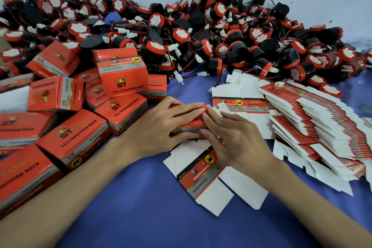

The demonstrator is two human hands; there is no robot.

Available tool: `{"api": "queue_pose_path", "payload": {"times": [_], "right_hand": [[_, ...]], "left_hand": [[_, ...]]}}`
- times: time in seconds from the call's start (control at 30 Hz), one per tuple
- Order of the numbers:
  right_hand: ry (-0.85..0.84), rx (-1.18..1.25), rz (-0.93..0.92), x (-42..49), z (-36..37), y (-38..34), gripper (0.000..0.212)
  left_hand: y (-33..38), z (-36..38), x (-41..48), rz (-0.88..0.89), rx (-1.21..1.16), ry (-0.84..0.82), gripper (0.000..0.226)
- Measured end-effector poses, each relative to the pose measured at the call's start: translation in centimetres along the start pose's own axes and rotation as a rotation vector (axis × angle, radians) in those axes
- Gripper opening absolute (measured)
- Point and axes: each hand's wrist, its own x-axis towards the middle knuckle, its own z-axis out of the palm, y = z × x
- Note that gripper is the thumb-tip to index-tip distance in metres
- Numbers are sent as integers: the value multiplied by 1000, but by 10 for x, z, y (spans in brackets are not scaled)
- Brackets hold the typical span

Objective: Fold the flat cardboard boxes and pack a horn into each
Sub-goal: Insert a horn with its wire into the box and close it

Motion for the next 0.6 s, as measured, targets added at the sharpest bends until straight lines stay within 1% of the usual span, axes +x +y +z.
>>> {"api": "queue_pose_path", "payload": {"times": [0.07,0.1,0.13,0.17,0.23,0.27,0.3,0.33,0.37,0.43,0.47,0.5,0.57,0.6], "right_hand": [[24,24,56,4,-9,5,36],[-1,-6,115,6,-13,6,44],[-78,-51,207,8,-17,7,57],[-212,-100,323,9,-20,8,74],[-577,-175,508,11,-24,7,105],[-706,-188,545,12,-24,6,114],[-777,-186,560,12,-24,4,118],[-793,-176,564,12,-24,2,119],[-771,-168,573,13,-25,0,118],[-686,-218,566,14,-28,-2,112],[-670,-253,549,14,-28,-3,110],[-687,-258,534,14,-28,-3,109],[-784,-180,525,10,-26,-1,105],[-831,-113,533,8,-24,0,100]], "left_hand": [[3,-3,0,37,60,68,45],[4,-5,0,67,154,137,38],[3,-7,1,74,280,236,32],[3,-9,2,30,411,352,28],[6,-14,4,-163,603,543,33],[8,-16,5,-231,677,579,36],[9,-17,6,-242,735,574,37],[11,-16,6,-206,753,545,37],[14,-14,6,-143,703,490,35],[21,-11,5,-75,435,328,26],[24,-11,3,-101,288,236,22],[28,-11,2,-169,179,139,24],[31,-6,0,-303,55,-68,34],[31,-2,-1,-333,19,-134,35]]}}
